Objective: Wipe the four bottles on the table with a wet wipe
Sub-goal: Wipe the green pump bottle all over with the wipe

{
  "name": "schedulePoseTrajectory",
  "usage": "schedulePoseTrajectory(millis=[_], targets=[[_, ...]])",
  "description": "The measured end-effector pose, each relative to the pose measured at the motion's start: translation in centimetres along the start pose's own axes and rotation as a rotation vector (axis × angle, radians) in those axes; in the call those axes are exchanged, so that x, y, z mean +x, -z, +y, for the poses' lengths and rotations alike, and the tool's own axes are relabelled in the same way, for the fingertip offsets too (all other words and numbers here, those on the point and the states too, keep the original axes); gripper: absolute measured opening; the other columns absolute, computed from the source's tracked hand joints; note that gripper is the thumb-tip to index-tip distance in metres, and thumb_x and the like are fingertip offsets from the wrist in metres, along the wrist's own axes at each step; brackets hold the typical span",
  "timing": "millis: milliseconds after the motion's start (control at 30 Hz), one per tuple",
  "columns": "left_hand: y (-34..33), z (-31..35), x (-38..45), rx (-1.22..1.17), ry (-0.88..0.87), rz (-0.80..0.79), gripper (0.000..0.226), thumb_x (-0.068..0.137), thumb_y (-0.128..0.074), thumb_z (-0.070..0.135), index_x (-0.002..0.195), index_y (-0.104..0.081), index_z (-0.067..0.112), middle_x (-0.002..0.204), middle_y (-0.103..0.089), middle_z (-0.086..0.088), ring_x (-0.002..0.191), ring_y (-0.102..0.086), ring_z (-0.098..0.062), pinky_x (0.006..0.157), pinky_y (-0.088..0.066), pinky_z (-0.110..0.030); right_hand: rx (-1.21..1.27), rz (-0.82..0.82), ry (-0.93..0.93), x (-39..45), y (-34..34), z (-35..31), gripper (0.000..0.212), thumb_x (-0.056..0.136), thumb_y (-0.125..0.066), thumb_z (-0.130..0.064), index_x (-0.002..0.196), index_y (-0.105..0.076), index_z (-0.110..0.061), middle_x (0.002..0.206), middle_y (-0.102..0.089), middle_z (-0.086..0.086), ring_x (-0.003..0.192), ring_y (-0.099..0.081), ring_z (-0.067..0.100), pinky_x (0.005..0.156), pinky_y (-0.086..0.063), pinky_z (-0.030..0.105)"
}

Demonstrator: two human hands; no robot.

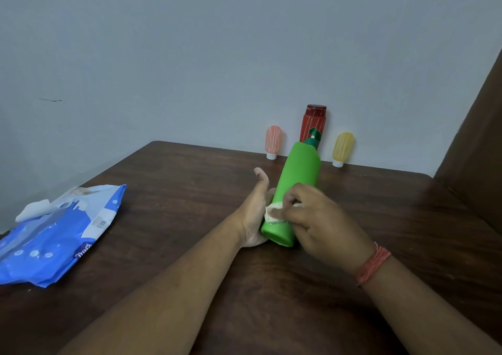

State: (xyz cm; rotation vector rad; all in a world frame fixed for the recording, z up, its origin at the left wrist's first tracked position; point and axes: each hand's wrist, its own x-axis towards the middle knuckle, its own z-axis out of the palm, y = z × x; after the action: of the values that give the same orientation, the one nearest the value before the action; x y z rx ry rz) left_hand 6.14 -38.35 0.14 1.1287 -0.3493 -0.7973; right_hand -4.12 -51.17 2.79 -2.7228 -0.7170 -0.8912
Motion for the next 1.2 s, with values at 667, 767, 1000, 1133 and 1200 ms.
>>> schedulePoseTrajectory(millis=[667,767,1000,1133,1200], targets=[[0.3,0.3,-0.3,0.016,0.078,-0.056,0.108,0.081,-0.009,0.090,0.134,-0.059,0.011,0.110,-0.071,-0.014,0.101,-0.068,-0.028,0.091,-0.054,-0.039,-0.010,-0.158,0.191,0.1,0.0,-0.4,0.039,0.091,-0.044,-0.015,0.108,-0.074,-0.034,0.104,-0.049,-0.002,0.089,-0.047,0.016,0.066,-0.046,0.032],[0.4,0.2,-0.1,-0.025,0.084,-0.047,0.111,0.079,-0.015,0.091,0.139,-0.056,0.008,0.124,-0.064,-0.018,0.110,-0.064,-0.030,0.098,-0.049,-0.040,-0.034,-0.019,0.083,-0.2,-0.3,-0.3,0.037,0.098,-0.038,-0.026,0.114,-0.072,-0.030,0.102,-0.055,0.003,0.087,-0.053,0.020,0.066,-0.048,0.031],[0.7,0.4,-0.4,-0.122,0.029,-0.066,0.102,0.080,-0.019,0.090,0.119,-0.069,0.010,0.108,-0.072,-0.014,0.098,-0.070,-0.027,0.086,-0.056,-0.037,-0.010,0.004,0.113,-0.4,-0.3,-0.4,0.023,0.093,-0.061,-0.010,0.113,-0.072,-0.016,0.094,-0.058,0.002,0.082,-0.055,0.018,0.067,-0.046,0.028],[0.7,0.2,-0.1,-0.138,0.002,-0.054,0.099,0.081,-0.022,0.088,0.124,-0.068,0.012,0.111,-0.071,-0.014,0.101,-0.069,-0.027,0.091,-0.055,-0.039,-0.044,0.054,0.039,-0.2,-0.5,0.3,0.026,0.098,-0.053,-0.019,0.115,-0.071,-0.014,0.091,-0.058,0.003,0.081,-0.054,0.021,0.064,-0.050,0.036],[0.7,0.1,0.0,-0.145,-0.003,-0.046,0.098,0.082,-0.023,0.087,0.128,-0.066,0.013,0.113,-0.071,-0.014,0.103,-0.067,-0.027,0.097,-0.051,-0.041,-0.045,0.073,-0.020,-0.1,-0.5,0.7,0.030,0.100,-0.048,-0.023,0.119,-0.070,-0.014,0.092,-0.057,0.003,0.081,-0.054,0.021,0.063,-0.051,0.040]])
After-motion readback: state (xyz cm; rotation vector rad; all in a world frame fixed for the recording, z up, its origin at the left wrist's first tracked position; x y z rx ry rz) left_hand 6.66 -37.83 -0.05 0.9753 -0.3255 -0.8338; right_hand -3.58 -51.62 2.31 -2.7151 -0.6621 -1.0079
